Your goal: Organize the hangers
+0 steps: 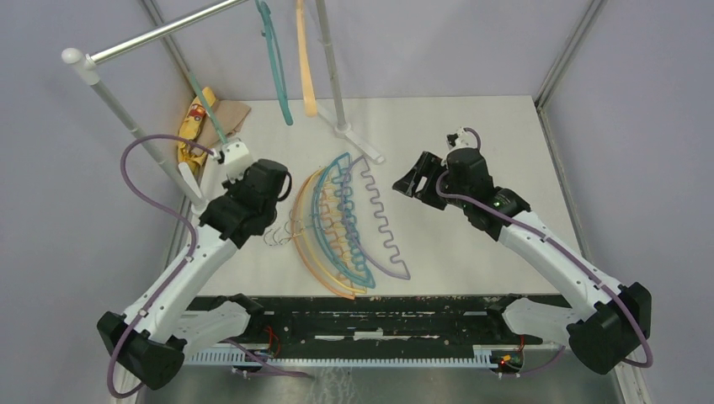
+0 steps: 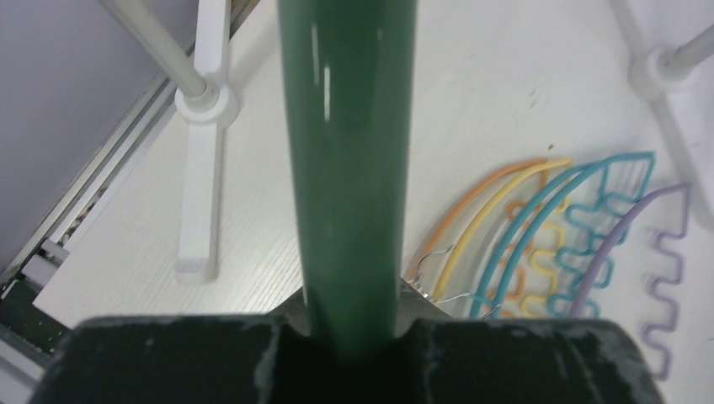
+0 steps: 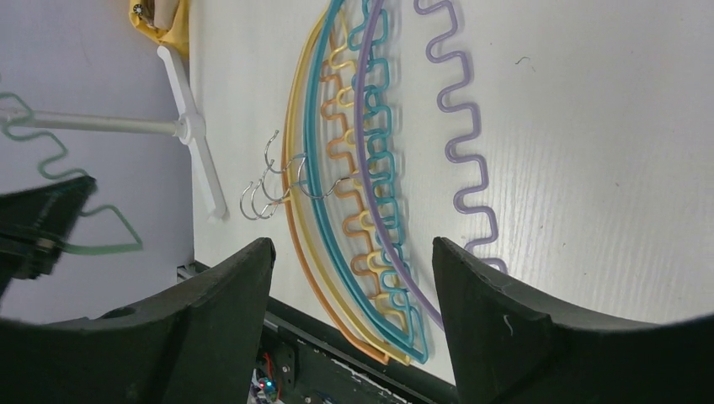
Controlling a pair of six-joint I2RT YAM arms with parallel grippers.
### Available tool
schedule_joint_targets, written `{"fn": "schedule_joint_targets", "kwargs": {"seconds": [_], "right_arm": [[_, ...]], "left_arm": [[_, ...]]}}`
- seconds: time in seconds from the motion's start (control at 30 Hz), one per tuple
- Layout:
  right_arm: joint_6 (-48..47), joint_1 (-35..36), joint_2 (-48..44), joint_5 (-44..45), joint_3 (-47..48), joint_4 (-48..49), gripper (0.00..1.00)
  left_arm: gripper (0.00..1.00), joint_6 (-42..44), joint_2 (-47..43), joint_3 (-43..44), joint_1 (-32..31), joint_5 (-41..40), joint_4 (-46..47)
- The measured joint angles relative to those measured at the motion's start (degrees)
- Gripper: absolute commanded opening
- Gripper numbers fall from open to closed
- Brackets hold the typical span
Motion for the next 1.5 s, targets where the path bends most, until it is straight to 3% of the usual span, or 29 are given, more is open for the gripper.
{"fn": "schedule_joint_targets", "kwargs": {"seconds": [0.13, 0.47, 1.1, 1.5], "right_arm": [[-0.90, -0.52, -0.44, 0.00, 0.00, -1.33, 0.77], [-3.13, -2.40, -0.81, 1.01, 2.32, -6.19, 0.78], [-4.35, -4.37, -1.22, 0.87, 3.19, -7.61, 0.76], [-4.52, -5.70, -1.22, 0.81, 2.60, -7.54, 0.76]], "left_arm": [[0.03, 6.21, 6.95, 11.85, 4.35, 2.14, 2.75], [0.03, 15.34, 23.32, 36.76, 6.29, 7.21, 4.15], [0.03, 18.97, 38.12, 56.65, 13.88, 16.52, -0.24], [0.03, 19.39, 42.99, 59.28, 14.62, 20.87, -2.38]]}}
